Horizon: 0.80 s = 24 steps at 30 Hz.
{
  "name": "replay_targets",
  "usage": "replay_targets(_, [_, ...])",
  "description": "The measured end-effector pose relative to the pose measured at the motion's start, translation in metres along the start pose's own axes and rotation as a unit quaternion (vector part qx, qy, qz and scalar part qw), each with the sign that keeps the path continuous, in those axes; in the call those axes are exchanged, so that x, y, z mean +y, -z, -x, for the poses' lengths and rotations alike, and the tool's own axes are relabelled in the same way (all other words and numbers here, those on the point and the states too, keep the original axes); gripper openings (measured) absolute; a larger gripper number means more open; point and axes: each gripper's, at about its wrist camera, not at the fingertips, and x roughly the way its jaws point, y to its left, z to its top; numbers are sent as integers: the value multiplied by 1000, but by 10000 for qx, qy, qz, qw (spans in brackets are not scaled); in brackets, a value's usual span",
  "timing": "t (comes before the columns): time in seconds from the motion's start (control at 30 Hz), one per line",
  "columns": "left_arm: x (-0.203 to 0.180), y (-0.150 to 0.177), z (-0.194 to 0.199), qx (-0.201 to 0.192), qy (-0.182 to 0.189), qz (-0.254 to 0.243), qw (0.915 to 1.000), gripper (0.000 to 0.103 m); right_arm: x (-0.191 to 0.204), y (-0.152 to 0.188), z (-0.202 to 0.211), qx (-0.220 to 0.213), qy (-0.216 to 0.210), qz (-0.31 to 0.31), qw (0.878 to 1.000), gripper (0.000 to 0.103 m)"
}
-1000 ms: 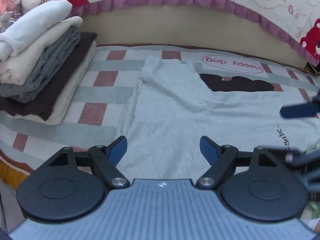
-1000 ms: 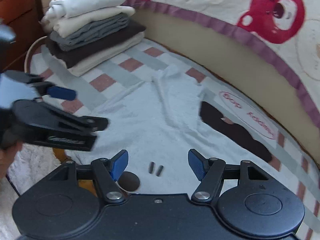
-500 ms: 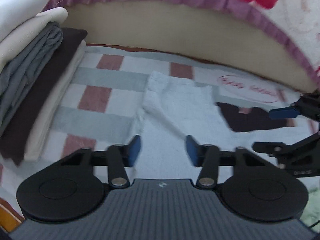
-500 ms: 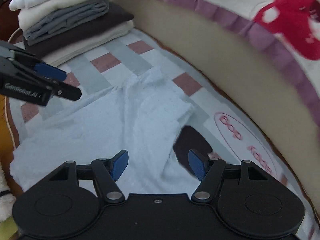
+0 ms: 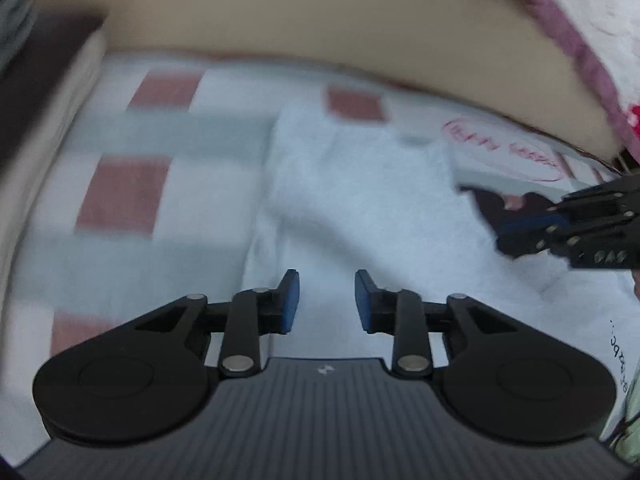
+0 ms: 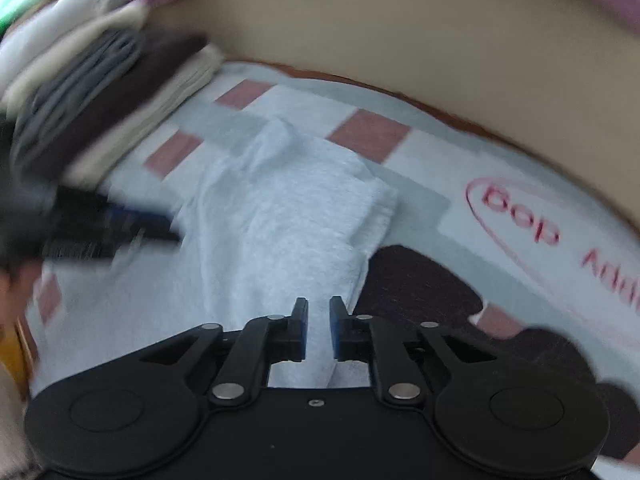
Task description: Fold clothes
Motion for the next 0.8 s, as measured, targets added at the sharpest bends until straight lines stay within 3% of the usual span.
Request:
replay_targets(0.1, [-1, 4, 1, -31, -310, -153, 9994, 31, -7, 3, -8, 3, 31, -191, 9998, 31])
replay_targets(0.17, [2, 3, 2, -35, -108, 51, 9999, 38, -10, 4, -13, 62, -51, -333, 9994, 32])
replay_targets(0.23, [4, 5, 2, -35, 87, 164, 9998, 37, -10, 6, -13, 50, -270, -438, 9987, 35])
replay_targets(0.3, [2, 7, 0, -33, 67, 75, 9999, 30, -5, 9, -8, -50, -577, -353, 9977, 24])
replay_targets(0.37, [1, 7, 1, -102, 38, 38, 9999, 16, -1, 13, -4, -131, -681, -216, 9974, 13])
replay_targets(0.5, [2, 4, 10, -353, 81, 187, 9992, 15, 4, 20, 3, -236, -790, -20, 9966, 13])
replay_targets(0.6, [-5, 6, 6, -387, -425, -188, 9982, 20, 2, 22, 0, -192, -560, 31, 9982, 20])
replay_targets(0.67, [-11, 8, 1, -356, -755, -507, 9952, 34, 0, 22, -4, -166, -415, -5, 9990, 24])
replay_targets(0.73, [-14, 10, -8, -109, -690, -583, 9958, 38, -2, 21, -9, -177, -318, -106, 9993, 29])
replay_targets(0.8, [-17, 12, -6, -124, -671, -620, 9957, 35, -3, 21, -14, -226, -249, -172, 9993, 30])
